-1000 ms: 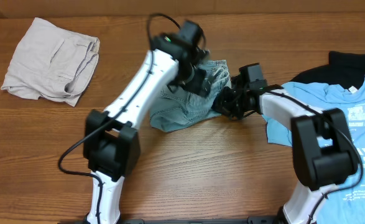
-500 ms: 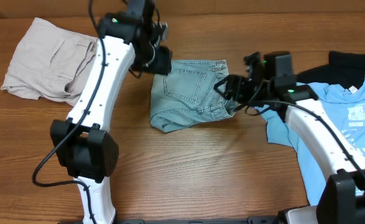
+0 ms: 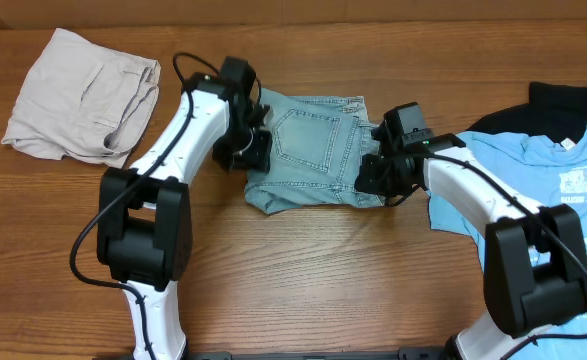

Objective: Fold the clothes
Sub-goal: 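Press and square the folded shorts with both grippers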

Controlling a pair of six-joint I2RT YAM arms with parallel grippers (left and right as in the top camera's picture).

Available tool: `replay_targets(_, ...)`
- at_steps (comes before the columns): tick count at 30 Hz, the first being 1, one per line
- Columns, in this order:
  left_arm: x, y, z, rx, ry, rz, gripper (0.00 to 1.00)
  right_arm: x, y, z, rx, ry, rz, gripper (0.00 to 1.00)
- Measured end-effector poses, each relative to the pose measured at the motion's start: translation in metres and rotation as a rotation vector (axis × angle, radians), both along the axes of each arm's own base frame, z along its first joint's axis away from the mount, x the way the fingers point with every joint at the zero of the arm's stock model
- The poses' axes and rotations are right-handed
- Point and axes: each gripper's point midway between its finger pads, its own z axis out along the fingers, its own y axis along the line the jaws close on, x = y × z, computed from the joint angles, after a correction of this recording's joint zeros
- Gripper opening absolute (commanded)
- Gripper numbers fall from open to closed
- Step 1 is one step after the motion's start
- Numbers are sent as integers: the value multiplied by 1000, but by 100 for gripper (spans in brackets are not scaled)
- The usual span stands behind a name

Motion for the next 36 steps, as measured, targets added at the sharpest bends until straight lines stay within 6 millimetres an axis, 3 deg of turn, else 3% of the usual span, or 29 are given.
replay_targets(3,-10,-1,-15,-15,25,0,23,-1,0,-4,-2,12,3,5)
replay_targets(4,-12,-2,-18,-22,29,-2,29,-1,-1,-4,-3,13,3,5)
replay_targets(5,-13,-2,-19,-26,35,-1,48,-1,-1,-4,-4,12,4,5)
replay_targets(6,-14,-3,-19,-30,37,0,59,-1,-1,-4,-3,11,4,7)
replay_targets(7,-14,-3,-19,-32,38,-2,65,0,-1,-3,-4,10,5,19)
replay_targets(8,-14,-3,-19,-32,40,-1,79,0,-1,-2,-5,10,4,44)
replay_targets(9,-16,-3,-19,-30,46,1,84,1,-2,-1,-10,8,8,65)
replay_targets(10,-17,-2,-19,-29,50,-2,88,1,-3,0,-18,8,3,70)
replay_targets(14,-15,0,-18,-29,48,8,92,6,-14,2,-64,6,-23,62)
replay_targets(17,-13,2,-18,-31,42,13,92,13,-28,4,-86,-7,-55,70)
replay_targets(20,-12,7,-18,-19,42,19,93,35,-51,13,-75,-59,-102,81)
replay_targets(24,-10,16,-19,-7,43,35,92,62,-83,27,-16,-133,-179,80)
replay_targets(26,-8,22,-19,-8,43,53,93,66,-91,32,45,-148,-182,79)
replay_targets(30,-4,32,-18,-17,44,84,93,65,-86,33,142,-146,-137,77)
replay_targets(36,-4,31,-17,-49,51,95,93,55,-59,9,220,-70,-61,77)
